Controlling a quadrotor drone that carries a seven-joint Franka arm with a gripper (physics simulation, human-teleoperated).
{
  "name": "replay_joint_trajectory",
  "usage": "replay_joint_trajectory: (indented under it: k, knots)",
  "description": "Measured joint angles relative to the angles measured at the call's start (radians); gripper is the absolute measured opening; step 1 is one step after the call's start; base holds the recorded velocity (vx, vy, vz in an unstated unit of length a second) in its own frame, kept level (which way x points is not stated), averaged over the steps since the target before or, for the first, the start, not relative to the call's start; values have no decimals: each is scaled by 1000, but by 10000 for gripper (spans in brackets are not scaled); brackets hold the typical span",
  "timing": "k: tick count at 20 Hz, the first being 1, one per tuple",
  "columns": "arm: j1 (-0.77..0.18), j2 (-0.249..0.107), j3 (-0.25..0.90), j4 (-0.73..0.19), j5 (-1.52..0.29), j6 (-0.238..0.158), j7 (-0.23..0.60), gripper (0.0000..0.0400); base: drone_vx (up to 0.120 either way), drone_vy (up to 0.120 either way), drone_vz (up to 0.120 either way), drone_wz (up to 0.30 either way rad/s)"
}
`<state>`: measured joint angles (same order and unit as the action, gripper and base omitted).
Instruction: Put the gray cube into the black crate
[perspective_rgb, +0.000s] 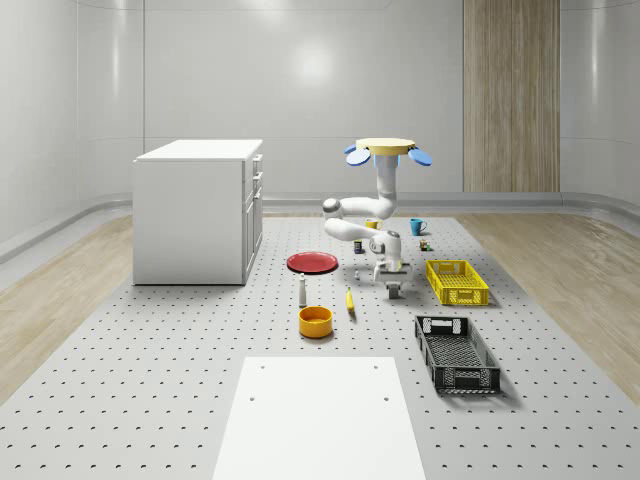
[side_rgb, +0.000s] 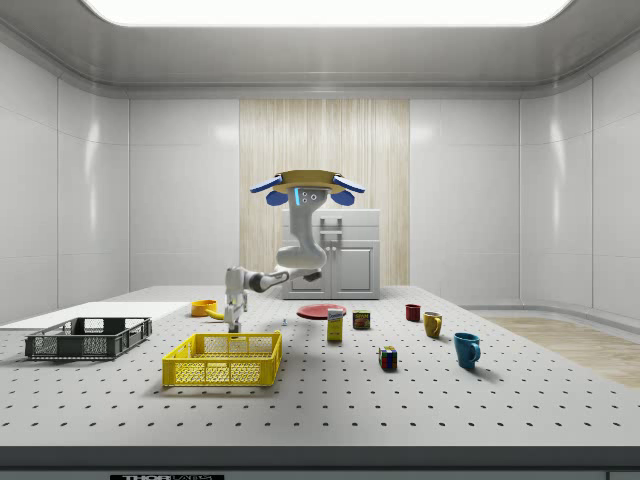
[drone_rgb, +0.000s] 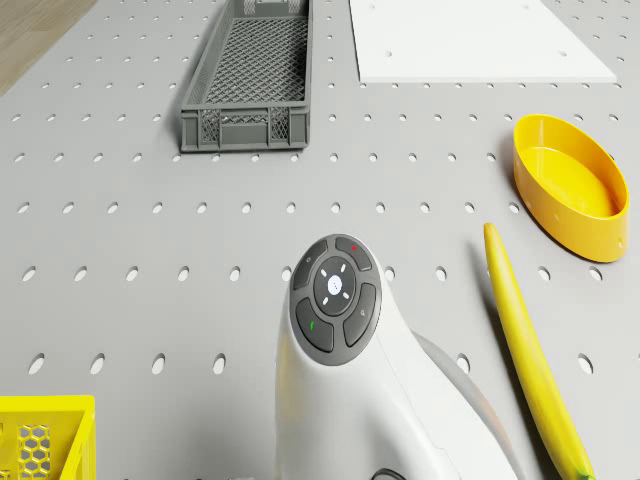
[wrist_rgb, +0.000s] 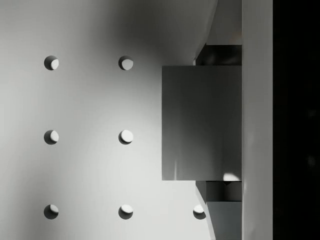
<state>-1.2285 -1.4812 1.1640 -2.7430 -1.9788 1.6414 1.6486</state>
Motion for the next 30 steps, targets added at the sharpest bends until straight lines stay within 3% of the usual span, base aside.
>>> replay_joint_trajectory:
  k: [8,19,30]
  knots:
    - [13,-6,82,-29,77,-34,3,250,85,90,120,0]
    - [13,-16,109,-36,106,-36,7,250,120,120,116,0]
    - [10,-25,112,-36,112,-28,9,250,120,120,0,0]
